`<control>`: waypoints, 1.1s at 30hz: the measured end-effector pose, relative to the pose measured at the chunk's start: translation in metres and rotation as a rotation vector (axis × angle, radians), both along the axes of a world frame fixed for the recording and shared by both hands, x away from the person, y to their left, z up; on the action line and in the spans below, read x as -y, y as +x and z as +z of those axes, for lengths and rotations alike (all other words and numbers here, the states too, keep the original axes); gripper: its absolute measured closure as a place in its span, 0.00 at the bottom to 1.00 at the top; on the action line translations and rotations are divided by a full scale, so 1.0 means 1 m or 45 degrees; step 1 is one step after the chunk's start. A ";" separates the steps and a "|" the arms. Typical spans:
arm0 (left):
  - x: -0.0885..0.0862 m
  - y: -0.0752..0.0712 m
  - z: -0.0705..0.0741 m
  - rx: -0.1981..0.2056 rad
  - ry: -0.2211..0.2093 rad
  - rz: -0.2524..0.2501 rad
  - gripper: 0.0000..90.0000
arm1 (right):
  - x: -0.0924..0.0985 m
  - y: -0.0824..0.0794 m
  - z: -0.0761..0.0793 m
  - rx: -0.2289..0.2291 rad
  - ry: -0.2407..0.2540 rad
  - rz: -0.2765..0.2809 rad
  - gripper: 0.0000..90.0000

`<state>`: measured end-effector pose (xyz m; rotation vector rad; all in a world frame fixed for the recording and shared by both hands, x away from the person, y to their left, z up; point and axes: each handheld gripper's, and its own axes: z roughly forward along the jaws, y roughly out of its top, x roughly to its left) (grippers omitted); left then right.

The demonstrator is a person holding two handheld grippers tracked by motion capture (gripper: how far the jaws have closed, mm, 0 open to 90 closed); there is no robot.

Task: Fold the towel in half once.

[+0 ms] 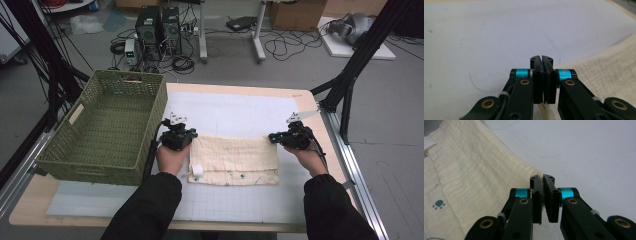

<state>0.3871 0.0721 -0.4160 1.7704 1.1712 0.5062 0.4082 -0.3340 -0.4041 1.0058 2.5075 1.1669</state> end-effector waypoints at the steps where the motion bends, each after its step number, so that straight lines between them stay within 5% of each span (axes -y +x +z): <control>1: -0.001 0.004 0.000 -0.010 -0.003 0.010 0.96 | 0.001 0.002 0.000 0.015 0.005 -0.037 0.88; 2: -0.001 0.006 0.000 -0.007 0.003 0.046 0.88 | 0.002 0.004 0.000 0.025 0.001 -0.087 0.78; 6: -0.005 0.004 -0.001 -0.024 0.029 0.044 0.72 | 0.006 0.004 -0.004 -0.022 0.014 -0.093 0.67; 10: -0.007 -0.007 -0.002 -0.041 0.039 -0.043 0.74 | 0.014 -0.009 -0.008 -0.028 0.073 -0.064 0.69; 12: -0.006 -0.015 -0.002 -0.021 0.057 -0.081 0.76 | 0.013 -0.017 -0.009 -0.059 0.045 -0.037 0.69; 15: -0.003 -0.027 -0.005 -0.014 0.112 -0.123 0.76 | 0.010 -0.031 -0.010 -0.003 0.033 -0.011 0.70; 22: 0.003 -0.049 -0.017 -0.099 0.150 -0.284 0.75 | 0.000 -0.045 -0.023 -0.023 -0.002 0.062 0.69; 26: 0.006 -0.056 -0.026 -0.153 0.212 -0.381 0.79 | -0.005 -0.048 -0.031 -0.033 -0.026 0.096 0.73; 33: 0.005 -0.054 -0.028 -0.152 0.202 -0.378 0.99 | -0.012 -0.053 -0.038 -0.027 -0.050 0.136 0.96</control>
